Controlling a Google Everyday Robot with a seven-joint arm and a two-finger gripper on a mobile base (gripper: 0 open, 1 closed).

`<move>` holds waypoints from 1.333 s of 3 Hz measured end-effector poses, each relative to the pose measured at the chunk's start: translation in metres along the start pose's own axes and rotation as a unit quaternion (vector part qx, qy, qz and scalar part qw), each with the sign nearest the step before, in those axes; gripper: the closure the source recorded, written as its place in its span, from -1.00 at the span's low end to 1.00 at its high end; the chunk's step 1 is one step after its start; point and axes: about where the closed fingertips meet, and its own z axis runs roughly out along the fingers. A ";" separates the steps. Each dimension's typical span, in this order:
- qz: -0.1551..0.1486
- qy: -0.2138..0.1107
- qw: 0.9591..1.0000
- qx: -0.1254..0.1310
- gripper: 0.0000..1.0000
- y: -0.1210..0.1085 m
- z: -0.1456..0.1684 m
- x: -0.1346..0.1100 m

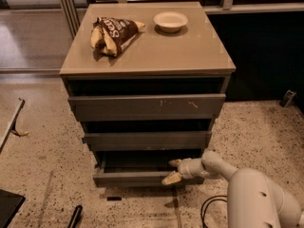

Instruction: Open bottom drawer

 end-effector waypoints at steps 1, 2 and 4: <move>-0.001 0.000 1.000 -0.018 -1.00 0.026 -0.027 0.009; -0.006 0.015 0.999 -0.041 -1.00 0.051 -0.046 0.016; 0.026 0.101 0.985 -0.137 -0.65 0.083 -0.049 0.049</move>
Offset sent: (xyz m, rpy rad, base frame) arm -0.0985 -0.0369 0.0401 -0.0200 0.0738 0.1280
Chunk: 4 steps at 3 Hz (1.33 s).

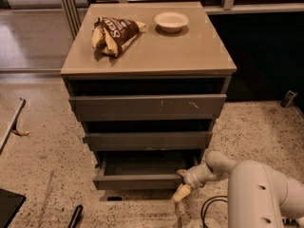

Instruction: Open bottom drawer

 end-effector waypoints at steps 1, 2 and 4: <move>0.003 0.006 1.000 -0.008 -0.19 0.003 -0.001 0.000; 0.004 0.006 1.000 -0.008 0.02 0.004 -0.004 -0.001; 0.031 0.024 0.998 -0.048 -0.38 0.013 -0.011 0.022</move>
Offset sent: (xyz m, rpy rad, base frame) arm -0.0262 -0.0216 -0.0188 -0.0388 0.1973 0.0828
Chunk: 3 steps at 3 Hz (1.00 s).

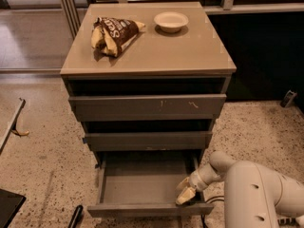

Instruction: Open bottom drawer

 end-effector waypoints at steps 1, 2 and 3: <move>-0.001 -0.006 1.000 0.003 -0.85 0.006 -0.014 -0.001; 0.000 -0.016 1.000 0.014 -1.00 0.005 -0.017 0.003; 0.018 -0.038 0.998 0.051 -0.62 -0.009 -0.010 0.012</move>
Offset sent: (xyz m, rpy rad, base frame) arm 0.0006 -0.0246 0.0140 0.0146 -0.0579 -0.0671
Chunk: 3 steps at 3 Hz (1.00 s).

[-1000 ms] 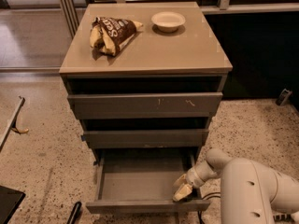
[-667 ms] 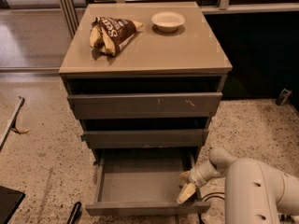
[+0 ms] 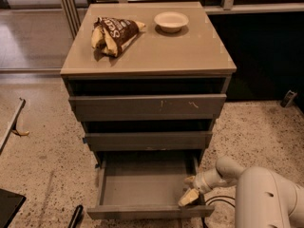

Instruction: Open bottom drawer

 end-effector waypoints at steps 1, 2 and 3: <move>0.023 -0.019 0.999 0.040 -0.16 -0.020 0.009 0.010; 0.030 -0.031 0.997 0.063 0.31 -0.029 0.015 0.020; 0.023 -0.025 0.998 0.053 0.77 -0.023 0.022 0.032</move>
Offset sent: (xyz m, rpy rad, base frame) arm 0.0193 -0.0198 -0.0481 -0.0262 -0.0890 -0.2066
